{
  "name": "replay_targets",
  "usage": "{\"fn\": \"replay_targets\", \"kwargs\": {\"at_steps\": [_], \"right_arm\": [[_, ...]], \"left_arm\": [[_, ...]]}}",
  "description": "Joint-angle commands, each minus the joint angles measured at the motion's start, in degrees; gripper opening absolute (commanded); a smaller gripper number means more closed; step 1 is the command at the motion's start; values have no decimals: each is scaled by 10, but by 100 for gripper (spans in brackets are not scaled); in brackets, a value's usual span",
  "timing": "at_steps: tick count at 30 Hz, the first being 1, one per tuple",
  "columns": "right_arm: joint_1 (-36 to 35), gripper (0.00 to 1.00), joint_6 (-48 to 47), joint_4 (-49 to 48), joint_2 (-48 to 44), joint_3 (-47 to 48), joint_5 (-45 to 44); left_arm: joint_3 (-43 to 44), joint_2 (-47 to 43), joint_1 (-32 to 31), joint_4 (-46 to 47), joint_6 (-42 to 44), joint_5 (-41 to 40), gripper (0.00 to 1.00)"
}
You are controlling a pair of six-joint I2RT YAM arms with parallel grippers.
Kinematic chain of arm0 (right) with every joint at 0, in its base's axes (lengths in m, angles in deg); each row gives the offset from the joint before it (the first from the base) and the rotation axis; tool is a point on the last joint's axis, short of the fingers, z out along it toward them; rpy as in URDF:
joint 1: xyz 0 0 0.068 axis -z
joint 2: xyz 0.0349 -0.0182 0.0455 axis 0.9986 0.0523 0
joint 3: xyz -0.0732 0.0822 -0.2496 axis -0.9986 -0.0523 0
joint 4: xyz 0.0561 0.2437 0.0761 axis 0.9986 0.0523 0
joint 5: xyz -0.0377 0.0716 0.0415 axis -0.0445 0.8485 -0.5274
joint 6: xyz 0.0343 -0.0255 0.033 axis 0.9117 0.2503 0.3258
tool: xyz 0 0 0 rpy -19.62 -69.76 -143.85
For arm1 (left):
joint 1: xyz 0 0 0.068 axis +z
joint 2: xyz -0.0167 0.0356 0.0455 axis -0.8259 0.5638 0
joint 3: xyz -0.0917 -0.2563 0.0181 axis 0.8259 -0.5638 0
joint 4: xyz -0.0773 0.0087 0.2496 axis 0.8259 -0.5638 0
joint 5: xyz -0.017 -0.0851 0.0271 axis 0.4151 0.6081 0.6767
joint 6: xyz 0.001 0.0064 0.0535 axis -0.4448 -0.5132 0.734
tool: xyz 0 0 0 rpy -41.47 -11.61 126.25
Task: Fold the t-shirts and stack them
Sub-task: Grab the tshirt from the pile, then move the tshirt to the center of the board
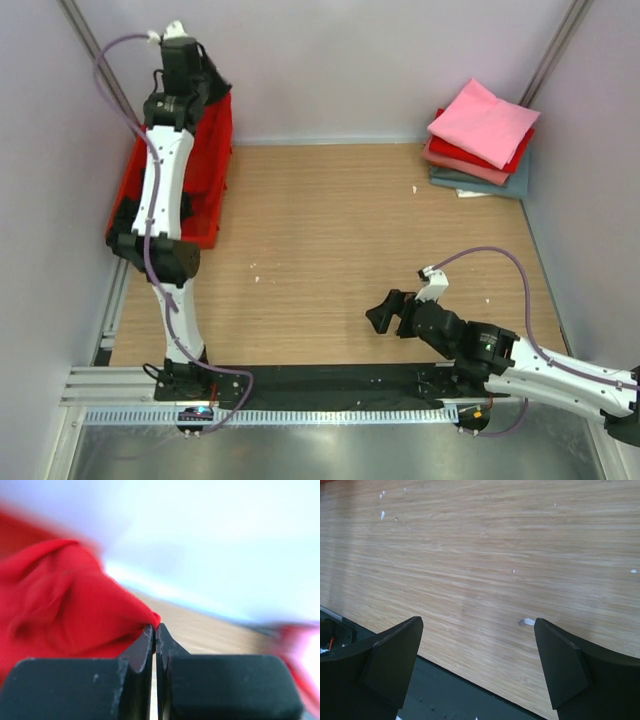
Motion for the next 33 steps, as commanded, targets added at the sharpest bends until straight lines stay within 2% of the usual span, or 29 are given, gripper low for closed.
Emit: {"fn": "replay_targets", "kwargs": {"at_steps": [1,2,4,6,8,10,11,12,13,14,16,17,19,20,23,28,31,33], "right_arm": [[-2,100,-15,-11,6,47,-45],[-2,100,-16,-10,5,54,-53],[-2,100,-17,-6,0,61,-69],[-2,100,-17,-5,-7,64,-82],[-2,100,-18,-4,-14,69,-89],[-2,100,-22,15,-17,77,-107],[-2,100,-19,30,-17,95,-116],[-2,100,-16,72,-21,108,-126],[-2,100,-6,106,-22,125,-160],[-2,100,16,171,-29,164,-172],[-2,100,25,208,-43,200,-176],[-3,100,23,222,-55,227,-165],[-2,100,33,235,-81,254,-148],[-3,100,42,244,-87,275,-145],[-2,100,68,279,-82,306,-153],[-2,100,48,241,4,309,-141],[-3,100,18,183,127,305,-91],[-2,100,11,163,246,309,-63]], "left_arm": [[5,-186,-26,180,-58,157,0],[-4,-225,-28,230,-67,185,0],[-24,-257,-28,263,-87,239,0],[-36,-294,-28,251,-81,237,0],[-58,-315,-28,201,-73,207,0],[-114,-348,-28,155,-64,180,19],[-135,-360,-28,93,-64,144,26],[-187,-377,-28,63,-63,132,56],[-221,-388,-29,38,-54,136,79],[-301,-404,-31,3,-38,182,99],[-388,-426,-39,-49,-11,191,100],[-491,-440,-43,-55,-5,180,100],[-603,-500,-46,-16,-5,165,100],[-695,-523,-46,-3,-7,160,100],[-808,-565,-47,17,-11,160,100],[-854,-564,-54,8,7,179,100],[-839,-577,-55,-10,24,151,100],[-826,-602,-55,-19,30,136,100]]}}
